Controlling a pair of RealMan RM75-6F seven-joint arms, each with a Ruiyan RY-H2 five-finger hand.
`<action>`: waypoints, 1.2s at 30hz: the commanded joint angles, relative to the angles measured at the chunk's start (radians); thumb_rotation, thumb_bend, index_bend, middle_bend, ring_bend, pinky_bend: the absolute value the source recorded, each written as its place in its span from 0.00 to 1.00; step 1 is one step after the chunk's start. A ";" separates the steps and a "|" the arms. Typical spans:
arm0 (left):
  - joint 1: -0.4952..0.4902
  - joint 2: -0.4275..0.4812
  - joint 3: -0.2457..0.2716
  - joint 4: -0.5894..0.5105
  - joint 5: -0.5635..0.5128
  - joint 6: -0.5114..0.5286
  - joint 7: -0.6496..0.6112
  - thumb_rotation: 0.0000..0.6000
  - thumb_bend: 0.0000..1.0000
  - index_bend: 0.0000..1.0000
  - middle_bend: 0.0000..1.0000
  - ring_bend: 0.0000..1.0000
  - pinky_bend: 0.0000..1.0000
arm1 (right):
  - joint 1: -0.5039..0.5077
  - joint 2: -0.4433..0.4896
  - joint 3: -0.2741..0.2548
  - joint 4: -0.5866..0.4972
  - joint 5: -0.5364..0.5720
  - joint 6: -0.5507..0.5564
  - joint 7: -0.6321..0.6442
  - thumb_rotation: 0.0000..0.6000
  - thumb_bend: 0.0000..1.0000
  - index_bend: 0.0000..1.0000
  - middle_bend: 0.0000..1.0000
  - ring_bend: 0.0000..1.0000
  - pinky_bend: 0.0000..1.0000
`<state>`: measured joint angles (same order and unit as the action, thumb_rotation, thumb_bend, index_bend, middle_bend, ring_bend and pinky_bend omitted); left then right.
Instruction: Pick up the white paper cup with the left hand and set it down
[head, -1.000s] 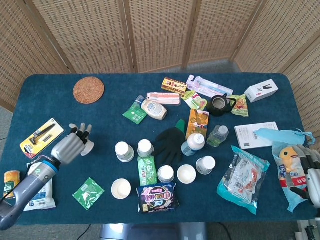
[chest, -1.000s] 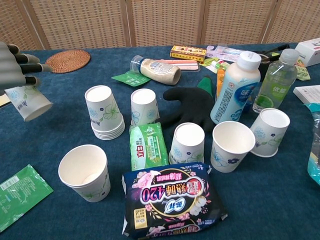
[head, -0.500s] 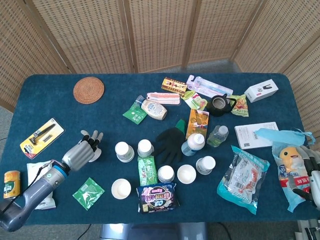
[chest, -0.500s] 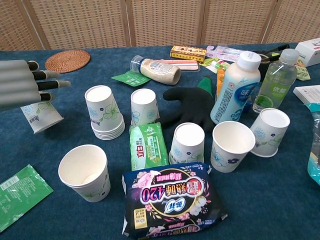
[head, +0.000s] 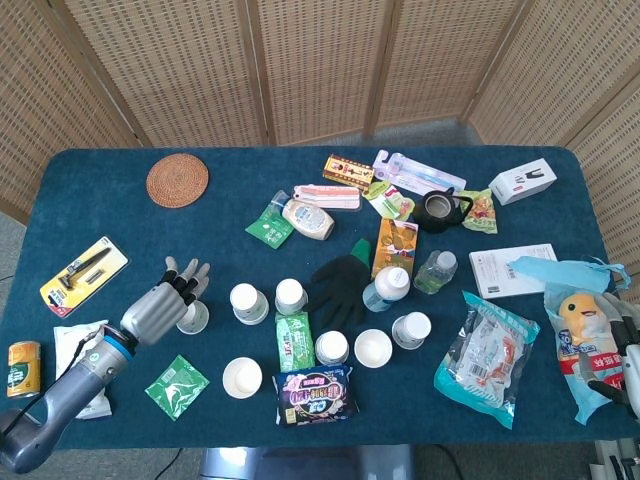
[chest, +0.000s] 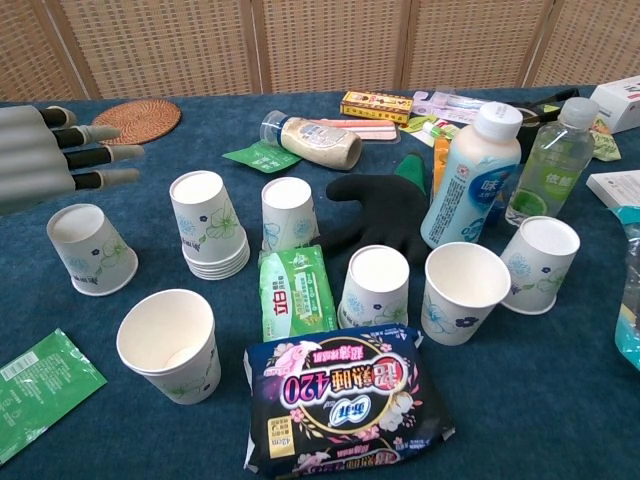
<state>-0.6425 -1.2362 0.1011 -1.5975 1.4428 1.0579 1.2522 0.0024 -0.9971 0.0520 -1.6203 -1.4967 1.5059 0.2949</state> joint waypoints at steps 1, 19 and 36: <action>0.013 0.006 -0.014 -0.012 -0.014 0.021 -0.014 1.00 0.46 0.00 0.00 0.00 0.21 | -0.001 0.001 0.000 0.000 0.000 0.002 -0.001 1.00 0.49 0.00 0.00 0.00 0.00; 0.186 0.241 -0.140 -0.252 -0.195 0.144 -0.743 1.00 0.46 0.00 0.00 0.00 0.16 | 0.031 0.026 0.033 -0.037 0.049 -0.034 -0.129 1.00 0.49 0.00 0.00 0.00 0.00; 0.469 0.370 -0.086 -0.164 -0.173 0.327 -1.280 1.00 0.46 0.00 0.00 0.00 0.14 | 0.072 0.010 0.073 -0.029 0.136 -0.085 -0.242 1.00 0.50 0.00 0.00 0.00 0.00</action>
<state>-0.2145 -0.8820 0.0052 -1.7870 1.2722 1.3576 0.0296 0.0740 -0.9859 0.1253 -1.6491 -1.3603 1.4220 0.0525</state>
